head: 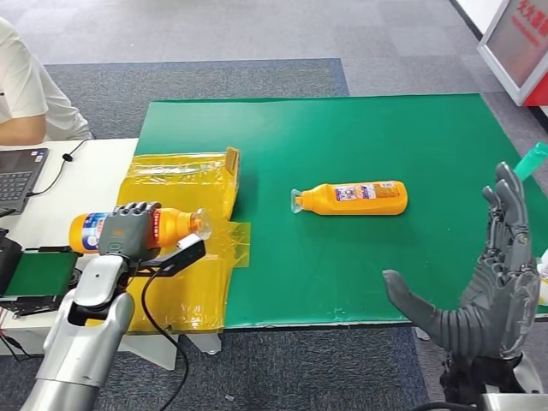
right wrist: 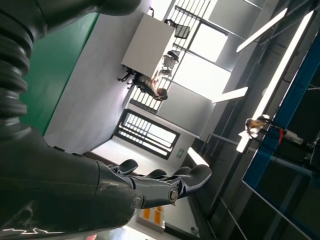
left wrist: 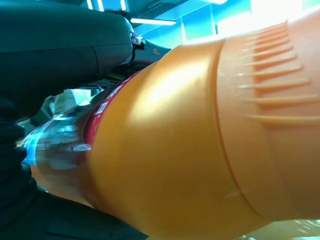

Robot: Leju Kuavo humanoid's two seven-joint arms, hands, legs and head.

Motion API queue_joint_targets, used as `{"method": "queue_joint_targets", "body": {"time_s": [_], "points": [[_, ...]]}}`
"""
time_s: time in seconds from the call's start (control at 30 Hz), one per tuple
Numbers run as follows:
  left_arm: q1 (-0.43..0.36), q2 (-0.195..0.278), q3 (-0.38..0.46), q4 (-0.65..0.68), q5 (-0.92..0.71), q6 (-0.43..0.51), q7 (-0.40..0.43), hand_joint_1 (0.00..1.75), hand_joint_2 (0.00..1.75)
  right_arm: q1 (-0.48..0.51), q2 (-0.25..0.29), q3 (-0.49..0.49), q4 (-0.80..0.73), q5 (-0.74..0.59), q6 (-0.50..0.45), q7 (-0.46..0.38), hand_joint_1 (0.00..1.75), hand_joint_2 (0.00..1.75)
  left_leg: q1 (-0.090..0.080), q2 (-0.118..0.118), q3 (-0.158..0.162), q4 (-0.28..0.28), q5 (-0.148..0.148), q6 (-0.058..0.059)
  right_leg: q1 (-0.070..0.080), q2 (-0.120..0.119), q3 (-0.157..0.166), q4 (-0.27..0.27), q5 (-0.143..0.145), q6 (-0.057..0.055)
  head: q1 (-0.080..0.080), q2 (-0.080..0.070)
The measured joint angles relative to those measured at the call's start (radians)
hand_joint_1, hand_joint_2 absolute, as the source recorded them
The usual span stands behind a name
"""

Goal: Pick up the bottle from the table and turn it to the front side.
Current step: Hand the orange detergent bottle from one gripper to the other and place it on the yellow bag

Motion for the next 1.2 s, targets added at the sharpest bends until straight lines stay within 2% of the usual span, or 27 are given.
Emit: {"method": "queue_joint_targets", "body": {"time_s": [0.2, 0.4, 0.93, 1.2], "points": [[-0.005, 0.002, 0.066, 0.009, 0.000, 0.001, -0.014, 1.75, 1.75, 0.005, 0.000, 0.000, -0.018, 0.000, -0.005, 0.000, 0.00, 1.75, 0.000, 0.000, 0.000, 0.000, 0.000, 0.000, 0.000, 0.000, 0.000, 0.000, 0.000, 0.000, 0.000, 0.000], [-0.005, -0.001, 0.088, 0.014, 0.000, 0.007, -0.034, 1.75, 1.75, 0.006, 0.000, 0.000, -0.023, 0.000, -0.006, 0.001, 0.00, 1.75, 0.000, 0.000, 0.000, 0.000, 0.000, 0.000, 0.000, 0.000, 0.000, 0.000, 0.000, 0.000, 0.000, 0.000], [-0.030, -0.029, 0.089, 0.042, 0.000, 0.018, -0.040, 1.75, 1.75, 0.005, -0.001, 0.000, -0.023, 0.000, -0.008, 0.001, 0.00, 1.75, 0.000, 0.000, 0.000, 0.000, 0.000, 0.000, 0.000, 0.000, 0.000, 0.000, 0.000, 0.000, 0.000, 0.000], [-0.063, -0.043, 0.051, 0.069, 0.000, 0.018, -0.026, 1.75, 1.75, 0.005, -0.001, 0.001, -0.025, -0.003, -0.012, 0.001, 0.00, 1.75, 0.000, 0.000, 0.000, 0.000, 0.000, 0.000, 0.000, 0.000, 0.000, 0.000, 0.000, 0.000, 0.000, 0.000]]}}
